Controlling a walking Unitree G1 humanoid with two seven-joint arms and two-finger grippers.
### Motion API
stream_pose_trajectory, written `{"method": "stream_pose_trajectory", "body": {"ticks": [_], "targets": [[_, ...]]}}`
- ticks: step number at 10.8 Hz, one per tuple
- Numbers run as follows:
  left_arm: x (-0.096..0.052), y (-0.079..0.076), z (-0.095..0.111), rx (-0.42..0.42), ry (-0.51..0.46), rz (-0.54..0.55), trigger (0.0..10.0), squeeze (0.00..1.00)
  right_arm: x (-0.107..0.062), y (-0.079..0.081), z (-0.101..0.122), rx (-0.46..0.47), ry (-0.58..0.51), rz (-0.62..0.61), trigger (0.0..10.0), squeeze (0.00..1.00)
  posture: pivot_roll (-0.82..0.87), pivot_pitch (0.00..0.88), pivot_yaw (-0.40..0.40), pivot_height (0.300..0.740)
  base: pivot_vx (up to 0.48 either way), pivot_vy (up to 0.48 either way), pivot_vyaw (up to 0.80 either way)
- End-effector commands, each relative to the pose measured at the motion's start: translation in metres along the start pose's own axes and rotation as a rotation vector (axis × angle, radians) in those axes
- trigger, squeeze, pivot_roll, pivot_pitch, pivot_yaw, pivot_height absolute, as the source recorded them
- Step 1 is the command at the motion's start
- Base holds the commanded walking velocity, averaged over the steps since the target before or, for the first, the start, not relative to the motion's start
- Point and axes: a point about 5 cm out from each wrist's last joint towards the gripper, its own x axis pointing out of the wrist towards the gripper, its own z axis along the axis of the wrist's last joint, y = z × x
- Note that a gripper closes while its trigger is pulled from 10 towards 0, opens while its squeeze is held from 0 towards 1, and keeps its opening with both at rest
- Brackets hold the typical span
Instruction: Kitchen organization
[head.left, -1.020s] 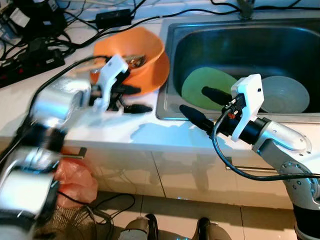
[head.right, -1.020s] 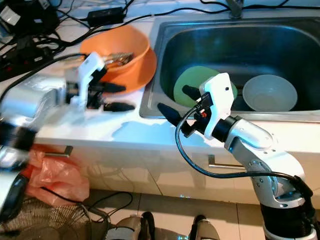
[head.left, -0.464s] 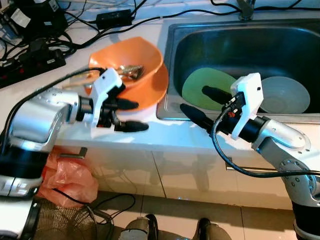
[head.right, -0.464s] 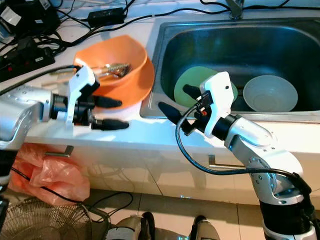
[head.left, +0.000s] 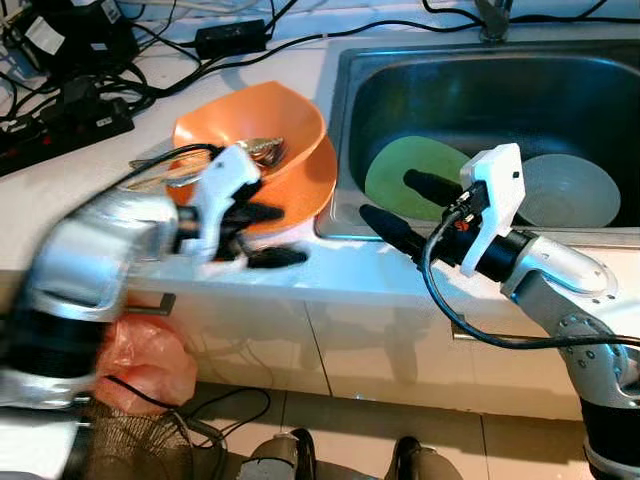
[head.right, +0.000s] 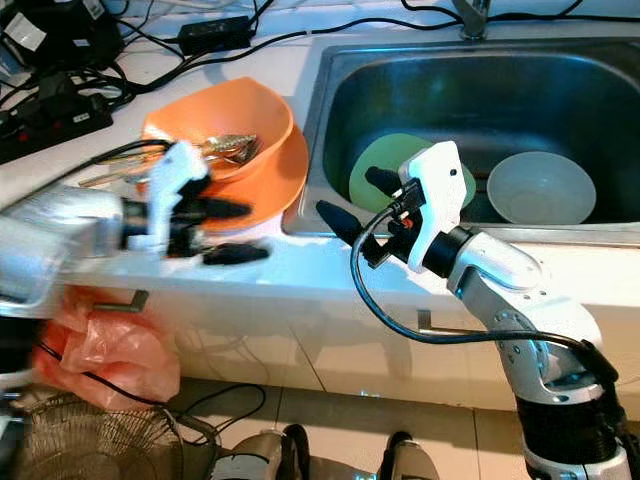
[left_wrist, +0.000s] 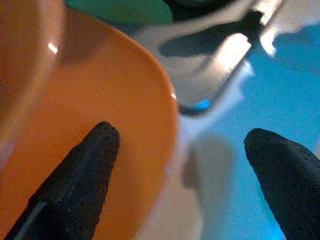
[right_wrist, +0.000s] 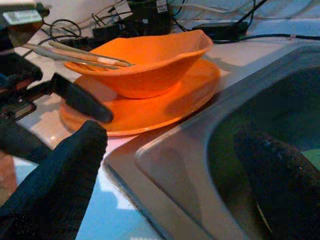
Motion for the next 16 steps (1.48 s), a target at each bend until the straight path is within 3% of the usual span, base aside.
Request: {"method": "stream_pose_trajectory", "body": {"ticks": [1,5,7,8,9,10,12,13,14,16], "targets": [[-0.006,0.006,0.007,0.001,-0.052,0.063,10.0,0.00,0.003,0.003,0.002,-0.012,-0.013,0.023,10.0,0.00,0.03,0.157,0.121,0.740,0.000,0.000,0.00],[-0.009,-0.005,0.037,0.137,-0.168,0.083,10.0,0.00,0.007,-0.003,0.006,-0.026,-0.019,0.025,10.0,0.00,0.04,0.143,0.106,0.740,0.000,0.000,0.00],[-0.014,-0.017,0.045,0.172,-0.171,-0.005,10.0,0.00,0.008,-0.005,0.007,-0.031,-0.023,0.025,10.0,0.00,0.04,0.133,0.099,0.740,0.000,0.000,0.00],[-0.018,-0.022,0.056,0.177,-0.229,-0.040,10.0,0.00,0.010,-0.007,0.008,-0.037,-0.027,0.025,10.0,0.00,0.04,0.123,0.095,0.740,0.000,0.000,0.00],[-0.023,-0.008,0.072,0.175,-0.348,0.097,10.0,0.00,0.012,-0.009,0.009,-0.043,-0.035,0.023,10.0,0.00,0.04,0.114,0.091,0.740,0.000,0.000,0.00],[-0.026,0.004,0.077,0.167,-0.405,0.222,10.0,0.00,0.013,-0.010,0.010,-0.044,-0.040,0.021,10.0,0.00,0.04,0.109,0.089,0.740,0.000,0.000,0.00],[-0.040,0.027,0.081,0.158,-0.552,0.516,10.0,0.00,0.016,-0.011,0.011,-0.042,-0.047,0.015,10.0,0.00,0.05,0.101,0.084,0.740,0.000,0.000,0.00],[-0.048,0.034,0.073,0.139,-0.629,0.677,10.0,0.00,0.017,-0.013,0.010,-0.041,-0.053,0.006,10.0,0.00,0.05,0.097,0.080,0.740,0.000,0.000,0.00],[-0.051,0.035,0.062,0.123,-0.682,0.788,10.0,0.00,0.019,-0.014,0.010,-0.039,-0.054,-0.002,10.0,0.00,0.05,0.096,0.076,0.740,0.000,0.000,0.00],[-0.050,0.032,0.049,0.174,-0.697,0.914,10.0,0.00,0.020,-0.018,0.010,-0.038,-0.060,-0.032,10.0,0.00,0.05,0.094,0.077,0.740,0.000,0.000,0.00]]}}
